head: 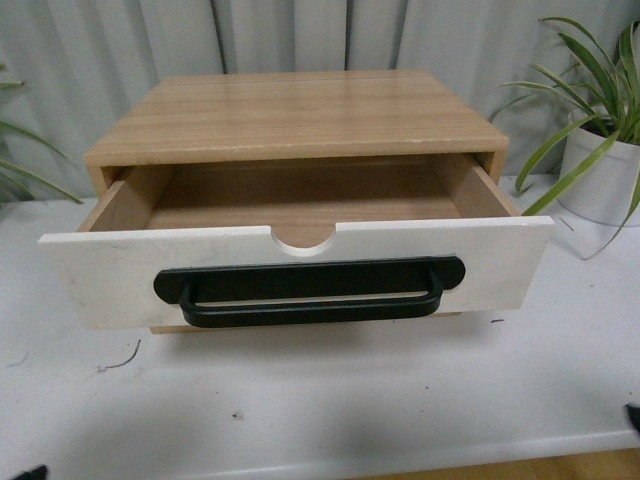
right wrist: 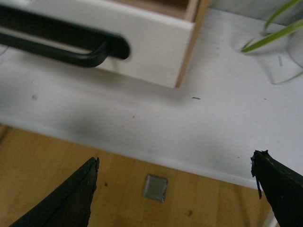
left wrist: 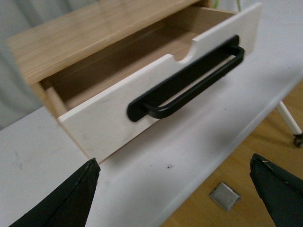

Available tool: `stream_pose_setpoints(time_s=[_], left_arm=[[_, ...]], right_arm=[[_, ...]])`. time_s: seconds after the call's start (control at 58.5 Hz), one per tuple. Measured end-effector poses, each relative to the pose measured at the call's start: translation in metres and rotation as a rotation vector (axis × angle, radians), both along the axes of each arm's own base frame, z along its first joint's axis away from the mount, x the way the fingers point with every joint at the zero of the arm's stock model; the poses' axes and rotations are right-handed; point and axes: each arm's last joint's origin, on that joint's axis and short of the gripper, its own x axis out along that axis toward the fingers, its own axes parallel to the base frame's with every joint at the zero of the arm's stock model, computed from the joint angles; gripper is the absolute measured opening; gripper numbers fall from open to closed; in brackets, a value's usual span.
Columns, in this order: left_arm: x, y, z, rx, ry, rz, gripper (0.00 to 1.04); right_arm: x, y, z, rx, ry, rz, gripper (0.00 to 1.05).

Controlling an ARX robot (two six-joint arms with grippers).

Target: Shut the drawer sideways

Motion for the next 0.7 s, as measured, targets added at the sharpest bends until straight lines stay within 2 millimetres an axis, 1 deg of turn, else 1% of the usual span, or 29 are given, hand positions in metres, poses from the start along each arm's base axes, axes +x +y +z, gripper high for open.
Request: stream_pose_setpoints(time_s=[0.12, 0.154, 0.205, 0.393, 0.496, 0.598, 0.701], left_arm=[[0.014, -0.006, -0.006, 0.096, 0.033, -0.105, 0.98], [0.02, -0.009, -0.01, 0.135, 0.065, -0.149, 0.98], [0.027, -0.012, -0.016, 0.205, 0.075, -0.185, 0.98], [0.049, -0.018, -0.016, 0.298, 0.052, -0.209, 0.98], [0.059, -0.019, -0.014, 0.318, 0.035, -0.203, 0.98], [0.073, -0.019, -0.013, 0.351, 0.032, -0.196, 0.98], [0.085, -0.018, -0.013, 0.366, 0.026, -0.177, 0.98]], right_arm=[[0.011, 0.018, 0.0, -0.074, 0.05, 0.153, 0.98], [0.017, 0.024, 0.002, -0.1, 0.051, 0.209, 0.98], [0.028, 0.029, 0.004, -0.125, 0.047, 0.246, 0.98], [0.048, 0.04, -0.003, -0.183, 0.082, 0.311, 0.98], [0.057, 0.045, -0.005, -0.2, 0.091, 0.331, 0.98], [0.073, 0.053, -0.006, -0.22, 0.091, 0.358, 0.98], [0.085, 0.059, -0.008, -0.232, 0.094, 0.367, 0.98]])
